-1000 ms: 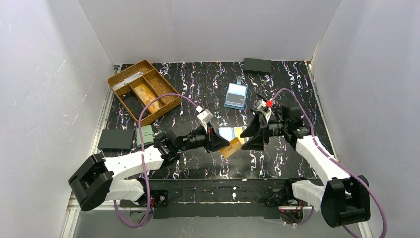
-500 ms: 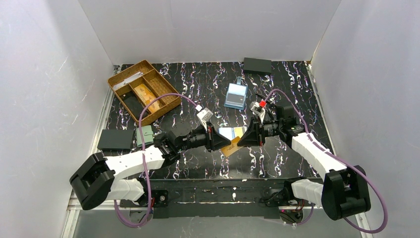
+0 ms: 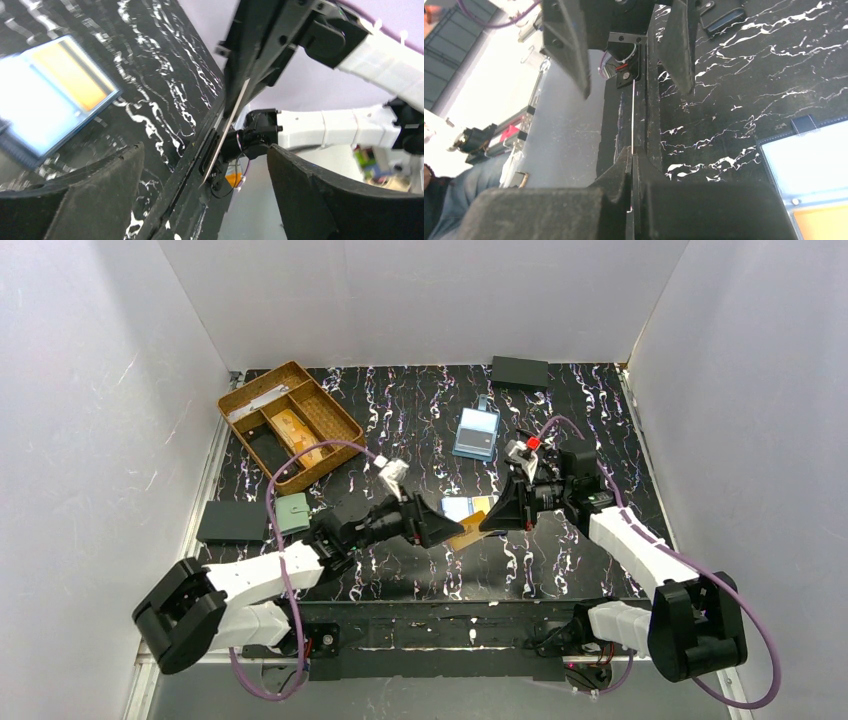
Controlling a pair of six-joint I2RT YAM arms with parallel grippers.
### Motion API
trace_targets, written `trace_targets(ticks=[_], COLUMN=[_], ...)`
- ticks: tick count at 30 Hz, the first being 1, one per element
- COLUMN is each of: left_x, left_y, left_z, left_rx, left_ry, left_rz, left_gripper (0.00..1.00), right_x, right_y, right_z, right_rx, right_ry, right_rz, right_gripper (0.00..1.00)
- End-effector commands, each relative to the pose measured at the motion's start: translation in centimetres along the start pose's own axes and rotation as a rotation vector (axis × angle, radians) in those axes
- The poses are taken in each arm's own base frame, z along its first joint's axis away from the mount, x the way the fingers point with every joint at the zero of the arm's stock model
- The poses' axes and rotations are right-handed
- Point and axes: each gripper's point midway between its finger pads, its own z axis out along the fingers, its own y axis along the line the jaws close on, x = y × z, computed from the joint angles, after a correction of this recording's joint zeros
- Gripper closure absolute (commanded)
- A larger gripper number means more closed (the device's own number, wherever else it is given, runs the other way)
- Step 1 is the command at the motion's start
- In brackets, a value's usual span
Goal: Take the credit cards out of the card holder
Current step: Place the credit card in the storage box.
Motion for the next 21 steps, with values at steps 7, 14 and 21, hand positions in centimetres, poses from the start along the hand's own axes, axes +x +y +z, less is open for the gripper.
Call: trace_targets(ticks=[7, 14, 21], left_x=[-3.4, -5.5, -6.6], left_y=[0.7, 0.1, -0.3], left_z=[-3.2, -3.4, -2.0], left_rx=[-0.012, 0.073, 0.107], left_ry=[-0.261, -0.385, -0.395], left_rz=[-0.343, -0.42, -0.517], left_gripper=[0.02, 0.02, 0.02], right_x=[-4.9, -8.5, -11.1], right_y=[-2.4, -4.2, -5.5], right_z=[-0.2, -1.0, -2.5], right_rx=[0.123, 0.238, 0.287], right_ry=[-0.045, -0.247, -0.447], right_rz=[0.215, 0.404, 0.574], right_gripper=[0.99, 0.99, 0.99])
